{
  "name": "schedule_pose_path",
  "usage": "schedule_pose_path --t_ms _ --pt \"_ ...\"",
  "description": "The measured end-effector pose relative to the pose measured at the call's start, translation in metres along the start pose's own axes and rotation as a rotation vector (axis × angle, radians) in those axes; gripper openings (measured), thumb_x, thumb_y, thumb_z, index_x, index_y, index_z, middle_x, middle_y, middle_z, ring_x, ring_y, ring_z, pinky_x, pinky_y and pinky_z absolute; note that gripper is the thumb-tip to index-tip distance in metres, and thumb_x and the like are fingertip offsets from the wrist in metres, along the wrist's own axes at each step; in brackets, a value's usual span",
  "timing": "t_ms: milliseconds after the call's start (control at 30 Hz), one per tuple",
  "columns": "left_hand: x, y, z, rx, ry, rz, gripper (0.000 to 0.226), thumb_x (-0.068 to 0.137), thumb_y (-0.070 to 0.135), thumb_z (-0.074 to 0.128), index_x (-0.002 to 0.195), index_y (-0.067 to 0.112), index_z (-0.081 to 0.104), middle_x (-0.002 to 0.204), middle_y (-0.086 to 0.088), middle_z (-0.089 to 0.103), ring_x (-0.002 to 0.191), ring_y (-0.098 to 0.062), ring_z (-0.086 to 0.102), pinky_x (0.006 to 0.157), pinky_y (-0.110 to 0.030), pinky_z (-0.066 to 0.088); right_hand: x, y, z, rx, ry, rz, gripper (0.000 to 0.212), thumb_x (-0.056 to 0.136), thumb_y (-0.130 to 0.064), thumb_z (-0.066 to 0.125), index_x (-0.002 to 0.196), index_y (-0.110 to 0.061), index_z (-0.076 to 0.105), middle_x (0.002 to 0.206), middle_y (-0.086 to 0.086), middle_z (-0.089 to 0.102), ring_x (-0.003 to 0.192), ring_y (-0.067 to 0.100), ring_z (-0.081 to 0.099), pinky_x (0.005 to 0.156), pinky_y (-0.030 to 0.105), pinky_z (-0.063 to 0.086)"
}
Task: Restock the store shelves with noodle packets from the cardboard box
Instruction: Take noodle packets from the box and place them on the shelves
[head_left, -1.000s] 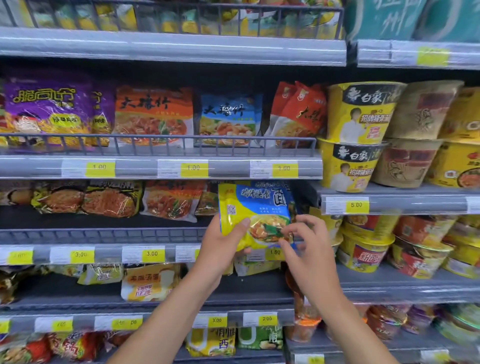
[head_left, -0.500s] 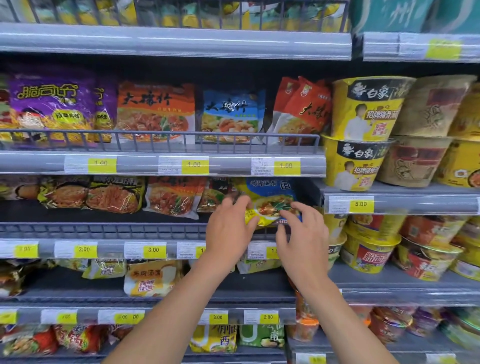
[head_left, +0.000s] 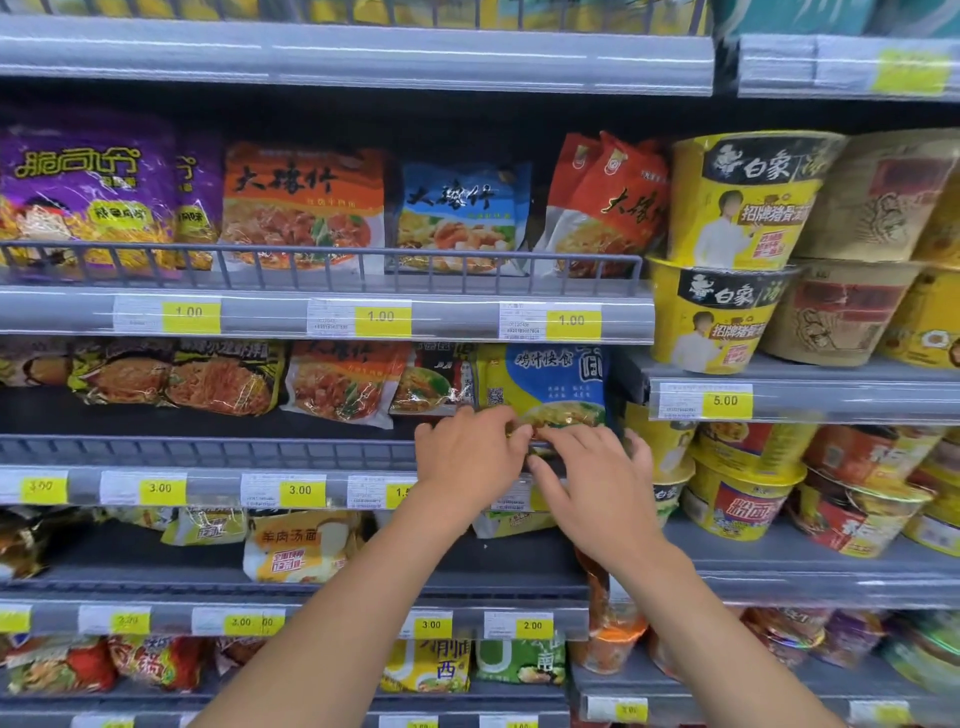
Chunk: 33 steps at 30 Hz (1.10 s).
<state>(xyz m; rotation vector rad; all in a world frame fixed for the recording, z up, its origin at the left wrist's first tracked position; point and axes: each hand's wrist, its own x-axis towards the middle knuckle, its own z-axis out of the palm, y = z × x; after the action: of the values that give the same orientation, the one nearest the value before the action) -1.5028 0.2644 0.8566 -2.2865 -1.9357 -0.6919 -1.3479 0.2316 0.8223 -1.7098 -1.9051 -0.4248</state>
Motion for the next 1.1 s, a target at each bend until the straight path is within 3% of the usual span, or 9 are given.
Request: schedule_pose_path --t_ms 167,333,500,700,867,1100 --pt "0.011 0.002 -0.009 -0.023 -0.191 -0.048 0.041 0.098 0.061 0.031 0.122 0.040 0.056 0.119 0.001 0.069 0.113 -0.029 0.061 0.095 -0.051 0.038 0.006 0.002 -0.003 0.013 -0.050 -0.012 0.044 0.096 -0.059 0.035 0.125 -0.039 0.062 0.117 -0.017 0.065 0.116 0.011 0.057 0.110 0.050 0.034" --pt "0.014 -0.001 -0.004 -0.005 -0.178 0.060 0.043 0.101 0.052 0.028 0.135 0.039 0.050 0.129 -0.002 0.067 0.118 -0.029 0.060 0.096 -0.049 0.037 0.015 0.005 -0.007 -0.006 -0.142 -0.013 0.047 0.096 -0.062 0.034 0.127 -0.037 0.060 0.122 -0.015 0.065 0.120 0.013 0.058 0.109 0.055 0.033" --pt "0.005 -0.005 -0.005 0.018 -0.189 0.064 0.046 0.101 0.057 0.024 0.136 0.041 0.049 0.131 0.000 0.065 0.122 -0.030 0.058 0.103 -0.059 0.031 0.018 0.005 -0.014 0.031 -0.196 -0.005 0.048 0.096 -0.063 0.032 0.127 -0.038 0.059 0.125 -0.016 0.063 0.123 0.014 0.054 0.112 0.057 0.027" --pt "-0.014 -0.023 -0.002 0.050 -0.002 0.102 0.046 0.099 0.062 0.032 0.139 0.044 0.044 0.141 0.006 0.055 0.134 -0.023 0.046 0.111 -0.066 0.024 0.006 -0.002 -0.013 0.074 -0.111 0.021 0.043 0.095 -0.057 0.043 0.133 -0.040 0.056 0.134 -0.017 0.057 0.132 0.013 0.044 0.116 0.057 0.024" --pt "-0.044 -0.048 0.002 0.002 0.187 0.176 0.048 0.099 0.053 0.038 0.146 0.041 0.041 0.156 0.008 0.039 0.151 -0.019 0.025 0.121 -0.064 0.006 -0.014 -0.020 -0.008 0.111 0.024 0.004 0.044 0.092 -0.045 0.057 0.135 -0.035 0.057 0.143 -0.010 0.051 0.141 0.016 0.036 0.119 0.056 0.020" --pt "-0.096 -0.112 -0.002 0.037 0.184 0.209 0.053 0.102 0.050 0.037 0.153 0.039 0.031 0.168 0.005 0.018 0.157 -0.017 0.001 0.122 -0.061 0.009 -0.039 -0.072 0.002 0.184 0.062 -0.039 0.049 0.091 -0.038 0.055 0.139 -0.027 0.055 0.151 0.000 0.045 0.145 0.024 0.032 0.120 0.054 0.022"
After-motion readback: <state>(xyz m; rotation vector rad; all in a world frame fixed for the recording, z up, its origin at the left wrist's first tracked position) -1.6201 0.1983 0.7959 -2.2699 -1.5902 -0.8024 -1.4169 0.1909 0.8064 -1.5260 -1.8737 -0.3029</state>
